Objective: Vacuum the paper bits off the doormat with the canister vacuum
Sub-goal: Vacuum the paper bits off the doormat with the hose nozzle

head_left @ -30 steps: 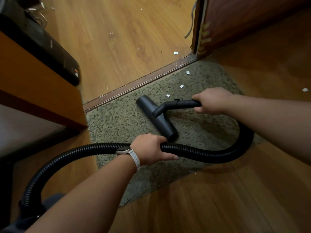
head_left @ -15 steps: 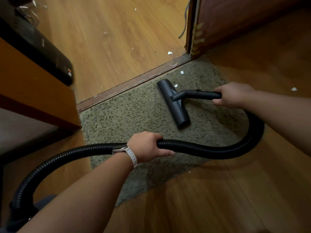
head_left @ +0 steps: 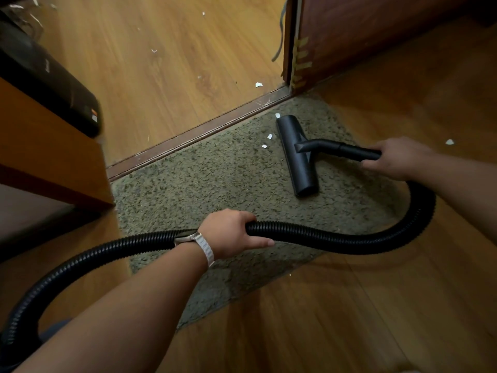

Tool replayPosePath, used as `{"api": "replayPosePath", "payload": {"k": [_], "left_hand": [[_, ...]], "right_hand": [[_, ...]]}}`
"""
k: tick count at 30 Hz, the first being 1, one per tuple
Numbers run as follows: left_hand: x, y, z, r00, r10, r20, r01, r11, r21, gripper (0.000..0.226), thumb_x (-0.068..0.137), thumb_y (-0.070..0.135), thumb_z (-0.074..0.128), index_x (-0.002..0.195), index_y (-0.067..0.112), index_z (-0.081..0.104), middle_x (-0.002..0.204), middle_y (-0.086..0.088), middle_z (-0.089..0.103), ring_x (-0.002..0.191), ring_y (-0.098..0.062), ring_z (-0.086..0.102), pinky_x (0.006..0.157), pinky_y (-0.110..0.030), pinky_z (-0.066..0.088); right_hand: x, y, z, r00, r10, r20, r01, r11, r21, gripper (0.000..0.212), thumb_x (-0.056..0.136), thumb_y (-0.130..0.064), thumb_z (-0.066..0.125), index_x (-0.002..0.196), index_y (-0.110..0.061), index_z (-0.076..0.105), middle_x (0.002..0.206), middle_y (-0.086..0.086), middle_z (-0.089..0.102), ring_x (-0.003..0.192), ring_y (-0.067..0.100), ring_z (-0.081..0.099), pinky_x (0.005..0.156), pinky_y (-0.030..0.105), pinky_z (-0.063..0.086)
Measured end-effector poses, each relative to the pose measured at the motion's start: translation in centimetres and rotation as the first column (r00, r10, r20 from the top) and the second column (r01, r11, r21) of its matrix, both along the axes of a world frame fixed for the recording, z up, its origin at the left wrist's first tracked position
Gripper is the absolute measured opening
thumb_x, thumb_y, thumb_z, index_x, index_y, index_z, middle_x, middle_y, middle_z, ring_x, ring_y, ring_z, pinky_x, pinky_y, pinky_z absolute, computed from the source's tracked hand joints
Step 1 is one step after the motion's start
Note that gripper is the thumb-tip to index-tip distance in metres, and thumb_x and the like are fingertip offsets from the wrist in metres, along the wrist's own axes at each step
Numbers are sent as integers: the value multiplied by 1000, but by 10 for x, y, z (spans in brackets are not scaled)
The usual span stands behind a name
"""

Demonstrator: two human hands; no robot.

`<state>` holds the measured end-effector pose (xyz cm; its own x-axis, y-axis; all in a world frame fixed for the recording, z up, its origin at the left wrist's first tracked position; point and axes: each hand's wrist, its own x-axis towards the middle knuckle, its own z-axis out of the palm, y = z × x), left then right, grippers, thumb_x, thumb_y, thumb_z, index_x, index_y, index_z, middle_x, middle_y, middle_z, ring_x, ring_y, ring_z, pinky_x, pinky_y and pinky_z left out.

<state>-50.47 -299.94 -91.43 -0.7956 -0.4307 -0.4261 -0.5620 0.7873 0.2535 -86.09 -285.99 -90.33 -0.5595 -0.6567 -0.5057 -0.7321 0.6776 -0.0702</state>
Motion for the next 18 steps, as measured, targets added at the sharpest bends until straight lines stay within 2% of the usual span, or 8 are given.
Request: {"api": "replayPosePath", "payload": {"k": [11,18], "left_hand": [[5,-3,1,1000,-2,10,1,1000,3,58,72,86,52,80,29,55,67,11,59,62,-3,56,59,-26,48],[10,-6,-3,1000,14,-1,-14,1000,-26,62,69,90,48,79,29,55,69,10,61,64,-8,59,62,-30,53]], "right_hand": [[1,-26,-19,999,-43,-14,42,997,-66,35,93,-56,55,109,-26,61,81,5,62,70,23,61,54,29,45],[12,-59,-19,1000,17,-1,-17,995,-94,32,93,-53,55,113,-28,60,83,4,62,71,24,61,57,30,48]]}}
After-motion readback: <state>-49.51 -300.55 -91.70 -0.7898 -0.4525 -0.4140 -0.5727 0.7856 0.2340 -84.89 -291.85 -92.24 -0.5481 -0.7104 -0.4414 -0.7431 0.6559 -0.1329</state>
